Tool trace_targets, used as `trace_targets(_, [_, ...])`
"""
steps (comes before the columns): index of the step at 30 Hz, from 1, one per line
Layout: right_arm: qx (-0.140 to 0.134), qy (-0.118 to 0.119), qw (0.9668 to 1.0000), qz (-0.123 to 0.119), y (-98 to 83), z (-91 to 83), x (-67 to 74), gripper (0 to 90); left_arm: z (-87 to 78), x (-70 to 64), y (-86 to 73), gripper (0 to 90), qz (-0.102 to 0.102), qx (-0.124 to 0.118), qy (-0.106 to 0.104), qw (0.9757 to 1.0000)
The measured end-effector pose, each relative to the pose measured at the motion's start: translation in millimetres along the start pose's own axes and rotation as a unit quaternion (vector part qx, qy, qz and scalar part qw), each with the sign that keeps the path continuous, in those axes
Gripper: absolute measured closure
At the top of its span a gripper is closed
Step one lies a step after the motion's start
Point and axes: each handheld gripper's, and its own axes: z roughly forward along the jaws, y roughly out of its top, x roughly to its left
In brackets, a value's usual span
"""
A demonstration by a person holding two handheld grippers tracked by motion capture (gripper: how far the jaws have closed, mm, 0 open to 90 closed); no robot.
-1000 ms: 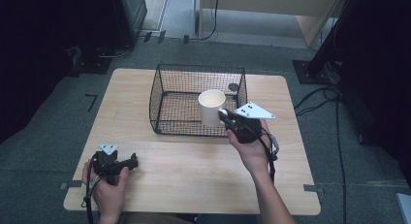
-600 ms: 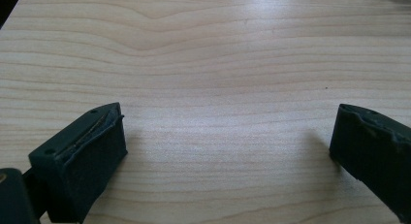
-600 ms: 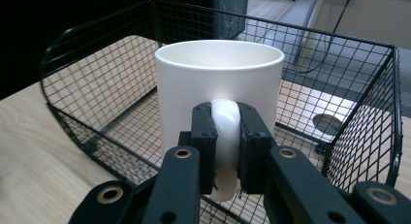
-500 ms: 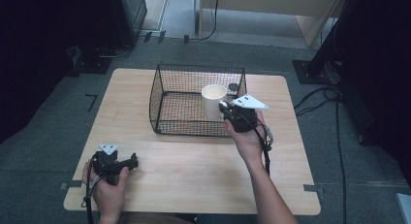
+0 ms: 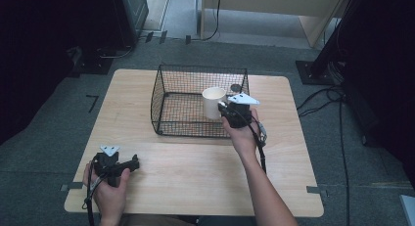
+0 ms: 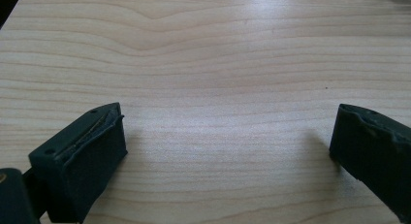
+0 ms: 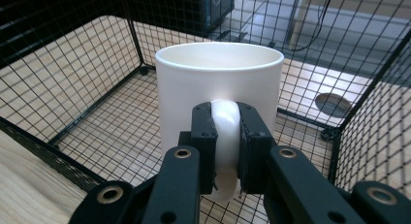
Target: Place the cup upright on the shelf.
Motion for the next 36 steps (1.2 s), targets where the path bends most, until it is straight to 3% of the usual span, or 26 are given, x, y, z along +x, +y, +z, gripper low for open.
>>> trace_targets(9, [0.032, 0.000, 0.9994, 0.011, 0.4, 18.5, -3.0, 80.5, 0.0, 0.0, 0.0, 0.0, 0.000, 0.000, 0.000, 1.0000])
trace_targets(20, [0.057, -0.007, 0.9982, 0.019, -1.2, 28.7, -5.6, 80.3, 0.0, 0.0, 0.0, 0.0, 0.000, 0.000, 0.000, 1.0000])
trace_targets(29, [0.058, -0.009, 0.9980, 0.020, -0.9, 30.2, -5.3, 79.0, 0.0, 0.0, 0.0, 0.0, 0.000, 0.000, 0.000, 1.0000])
trace_targets(31, [0.051, -0.006, 0.9983, 0.026, -0.8, 27.8, -5.7, 75.5, 0.0, 0.0, 0.0, 0.0, 0.000, 0.000, 0.000, 1.0000])
trace_targets(36, [0.043, -0.012, 0.9987, 0.026, 0.4, 24.5, -6.3, 76.4, 0.0, 0.0, 0.0, 0.0, 0.000, 0.000, 0.000, 1.0000])
